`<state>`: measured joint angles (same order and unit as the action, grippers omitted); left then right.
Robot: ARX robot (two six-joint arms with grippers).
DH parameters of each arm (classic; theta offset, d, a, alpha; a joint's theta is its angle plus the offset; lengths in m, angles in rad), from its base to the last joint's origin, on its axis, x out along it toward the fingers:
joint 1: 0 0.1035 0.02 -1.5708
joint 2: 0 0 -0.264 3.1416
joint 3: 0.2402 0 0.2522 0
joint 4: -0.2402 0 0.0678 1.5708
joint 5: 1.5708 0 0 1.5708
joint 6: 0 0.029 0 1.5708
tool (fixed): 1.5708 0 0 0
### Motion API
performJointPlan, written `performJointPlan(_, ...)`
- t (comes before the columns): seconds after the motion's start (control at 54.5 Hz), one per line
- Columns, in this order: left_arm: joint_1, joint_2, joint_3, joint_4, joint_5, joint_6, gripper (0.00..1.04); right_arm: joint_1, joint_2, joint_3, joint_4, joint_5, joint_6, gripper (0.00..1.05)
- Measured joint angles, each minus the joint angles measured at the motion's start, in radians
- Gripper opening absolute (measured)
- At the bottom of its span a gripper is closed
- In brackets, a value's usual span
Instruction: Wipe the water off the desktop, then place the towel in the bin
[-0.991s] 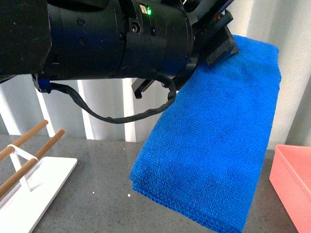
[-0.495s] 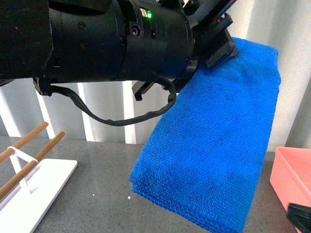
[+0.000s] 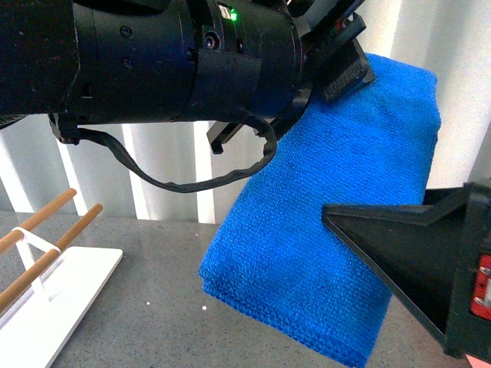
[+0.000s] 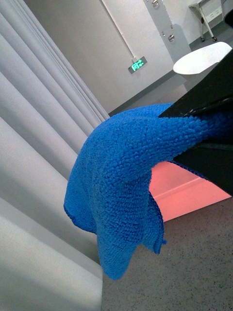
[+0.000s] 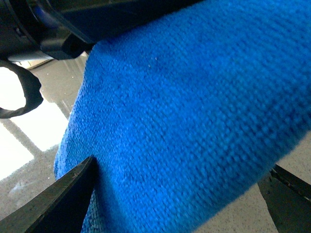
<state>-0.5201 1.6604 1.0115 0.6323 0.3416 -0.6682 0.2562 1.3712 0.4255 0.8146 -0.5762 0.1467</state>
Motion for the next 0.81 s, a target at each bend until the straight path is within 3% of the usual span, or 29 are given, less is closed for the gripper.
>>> performJointPlan(0.183,0.0,0.0,0.0,0.0,0.0,0.0,0.06,0.028,0.004,0.02,0.061,-0.016,0.05,0.95)
performJointPlan(0.349,0.0,0.0,0.0,0.0,0.0,0.0,0.06,0.037,0.005,0.051,0.038,0.024,0.101,0.72)
performJointPlan(0.44,0.0,0.0,0.0,0.0,0.0,0.0,0.06,0.038,0.013,0.055,0.029,0.038,0.093,0.51)
performJointPlan(0.679,0.0,0.0,0.0,0.0,0.0,0.0,0.06,0.029,0.014,0.055,0.032,0.032,0.093,0.14)
performJointPlan(0.807,0.0,0.0,0.0,0.0,0.0,0.0,0.06,0.021,0.014,0.055,0.04,0.025,0.093,0.04)
